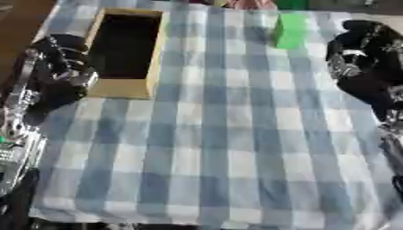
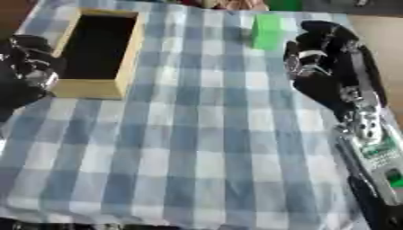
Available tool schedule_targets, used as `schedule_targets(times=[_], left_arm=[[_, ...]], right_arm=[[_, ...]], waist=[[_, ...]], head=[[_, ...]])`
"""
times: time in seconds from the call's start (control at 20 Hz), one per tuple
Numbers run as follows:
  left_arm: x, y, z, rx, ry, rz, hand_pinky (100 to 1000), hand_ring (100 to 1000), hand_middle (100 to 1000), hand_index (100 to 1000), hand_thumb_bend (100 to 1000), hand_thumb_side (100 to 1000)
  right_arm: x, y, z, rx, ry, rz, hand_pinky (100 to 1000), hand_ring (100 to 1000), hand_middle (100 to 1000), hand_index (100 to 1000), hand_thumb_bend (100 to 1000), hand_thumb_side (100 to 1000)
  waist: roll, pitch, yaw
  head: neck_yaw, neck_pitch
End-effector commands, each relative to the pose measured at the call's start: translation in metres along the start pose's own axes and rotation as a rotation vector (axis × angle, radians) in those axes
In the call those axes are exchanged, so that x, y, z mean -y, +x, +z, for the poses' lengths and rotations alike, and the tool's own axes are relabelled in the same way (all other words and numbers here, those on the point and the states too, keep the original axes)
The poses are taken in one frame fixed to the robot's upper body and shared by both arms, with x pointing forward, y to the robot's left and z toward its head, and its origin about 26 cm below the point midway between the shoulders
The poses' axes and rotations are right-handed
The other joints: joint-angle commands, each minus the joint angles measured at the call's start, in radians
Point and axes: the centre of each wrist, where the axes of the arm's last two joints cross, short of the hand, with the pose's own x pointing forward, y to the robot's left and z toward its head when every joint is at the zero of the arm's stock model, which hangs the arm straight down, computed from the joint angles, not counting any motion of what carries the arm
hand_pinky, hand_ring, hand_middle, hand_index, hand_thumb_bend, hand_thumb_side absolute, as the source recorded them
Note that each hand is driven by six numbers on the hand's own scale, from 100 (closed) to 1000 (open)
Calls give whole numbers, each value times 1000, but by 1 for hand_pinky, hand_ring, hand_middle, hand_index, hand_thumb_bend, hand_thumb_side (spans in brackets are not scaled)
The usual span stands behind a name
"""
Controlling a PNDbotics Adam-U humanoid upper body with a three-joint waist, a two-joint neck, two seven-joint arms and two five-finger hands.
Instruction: Pick up objects on the table and place them in the box.
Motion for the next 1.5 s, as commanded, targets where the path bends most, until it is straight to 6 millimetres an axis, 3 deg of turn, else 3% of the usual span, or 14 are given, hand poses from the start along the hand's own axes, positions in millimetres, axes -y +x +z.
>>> schedule_targets(times=[0.05,0.5,0.95,1.3,1.35,1.5], left_arm=[[-4,5,-2,19,5,-6,551,602,582,682,399,100],[-3,5,-2,18,-1,-7,551,602,582,682,398,100],[-3,4,-1,13,-12,-10,551,601,582,682,398,100],[-3,3,0,8,-22,-14,552,601,582,682,398,100],[-3,3,0,7,-23,-15,552,601,582,682,398,100],[-3,2,0,2,-25,-17,552,600,582,682,398,100]], right_arm=[[5,10,-3,33,6,25,550,655,593,750,178,100],[15,16,-5,38,21,84,549,656,593,752,182,100],[48,43,-17,56,84,303,558,670,605,770,205,100],[78,68,-36,43,206,538,609,751,682,817,293,100],[82,70,-39,39,230,574,661,809,746,842,369,100],[93,75,-50,20,319,674,705,860,791,862,394,100]], waist=[[2,-17,1],[0,-18,6],[-3,-23,17],[-7,-29,25],[-9,-31,27],[-11,-35,31]], head=[[3,6],[0,6],[-3,6],[-5,6],[-7,6],[-9,6]])
